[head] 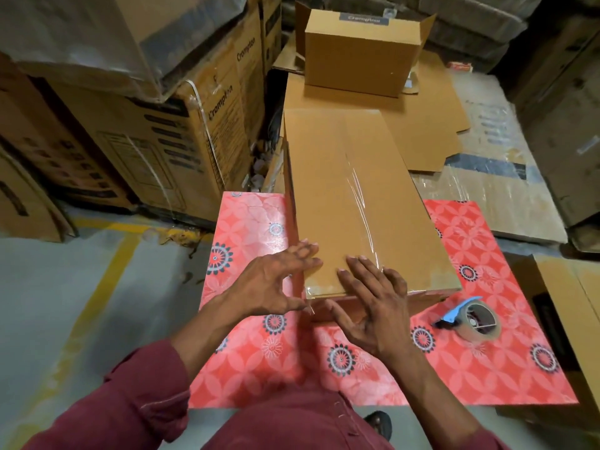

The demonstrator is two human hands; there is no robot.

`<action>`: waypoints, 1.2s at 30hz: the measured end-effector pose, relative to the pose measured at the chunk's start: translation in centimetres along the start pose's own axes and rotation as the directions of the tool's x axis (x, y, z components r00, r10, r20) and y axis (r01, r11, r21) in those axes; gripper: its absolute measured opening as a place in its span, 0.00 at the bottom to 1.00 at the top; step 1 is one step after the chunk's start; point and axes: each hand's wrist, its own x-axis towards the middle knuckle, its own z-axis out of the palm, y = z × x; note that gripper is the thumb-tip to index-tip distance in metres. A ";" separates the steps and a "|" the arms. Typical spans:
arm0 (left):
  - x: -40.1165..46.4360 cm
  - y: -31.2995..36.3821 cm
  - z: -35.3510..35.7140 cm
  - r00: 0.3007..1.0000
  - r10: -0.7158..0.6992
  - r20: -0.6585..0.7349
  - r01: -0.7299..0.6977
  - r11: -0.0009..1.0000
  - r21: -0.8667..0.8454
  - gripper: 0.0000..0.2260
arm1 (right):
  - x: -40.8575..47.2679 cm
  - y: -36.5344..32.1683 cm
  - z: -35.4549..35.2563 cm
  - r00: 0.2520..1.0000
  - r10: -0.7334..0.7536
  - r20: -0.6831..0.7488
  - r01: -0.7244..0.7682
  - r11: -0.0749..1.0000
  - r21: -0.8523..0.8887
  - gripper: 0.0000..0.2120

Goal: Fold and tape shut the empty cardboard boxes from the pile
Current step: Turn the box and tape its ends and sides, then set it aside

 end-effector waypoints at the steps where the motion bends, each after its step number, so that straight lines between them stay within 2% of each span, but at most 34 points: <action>1: -0.2 0.1 0.4 1.000 -0.005 -0.020 0.005 1.000 0.002 0.38 | 0.0 0.0 0.0 1.000 0.000 0.005 0.000 1.000 0.002 0.24; 5: -0.9 0.7 1.5 0.996 -0.031 -0.078 0.031 0.999 -0.012 0.37 | -0.1 0.0 -0.2 1.000 -0.004 0.023 0.004 1.000 0.013 0.27; 8: -0.9 0.9 1.6 0.996 -0.043 -0.085 0.041 0.999 -0.024 0.35 | 0.0 -0.4 -0.4 1.000 -0.009 0.019 0.008 1.000 0.015 0.34; 11: -0.9 0.8 1.6 0.995 -0.042 -0.088 0.041 0.999 -0.014 0.35 | 0.2 -1.6 -0.3 0.998 0.044 0.051 -0.042 0.999 -0.035 0.41; 14: -1.0 0.8 1.7 0.993 -0.031 -0.118 0.031 1.000 0.002 0.34 | 0.4 -2.5 -0.1 0.994 0.094 0.059 -0.089 0.992 -0.087 0.43; 17: -1.0 0.8 1.7 0.993 -0.035 -0.113 0.035 0.999 0.004 0.35 | 0.5 -2.4 -0.2 0.993 0.104 0.053 -0.100 0.993 -0.068 0.42; 23: -1.0 0.5 1.8 0.993 -0.024 -0.113 0.026 1.000 0.017 0.36 | 0.4 -1.7 0.5 0.991 0.116 0.061 -0.110 0.990 -0.091 0.29; 29: -1.1 0.2 1.5 0.997 0.017 -0.073 -0.014 0.999 0.047 0.40 | 0.1 -1.5 1.3 0.996 0.089 -0.019 -0.090 0.992 -0.085 0.28; 33: -1.1 -0.1 0.9 0.998 0.037 0.058 -0.039 0.999 0.036 0.51 | 0.1 -1.4 1.7 0.996 0.049 -0.080 -0.055 0.995 -0.083 0.28; 36: -0.9 0.1 1.0 0.999 0.042 0.016 -0.043 0.999 0.028 0.48 | 0.0 -1.1 2.0 0.992 0.006 -0.129 -0.017 0.996 -0.089 0.28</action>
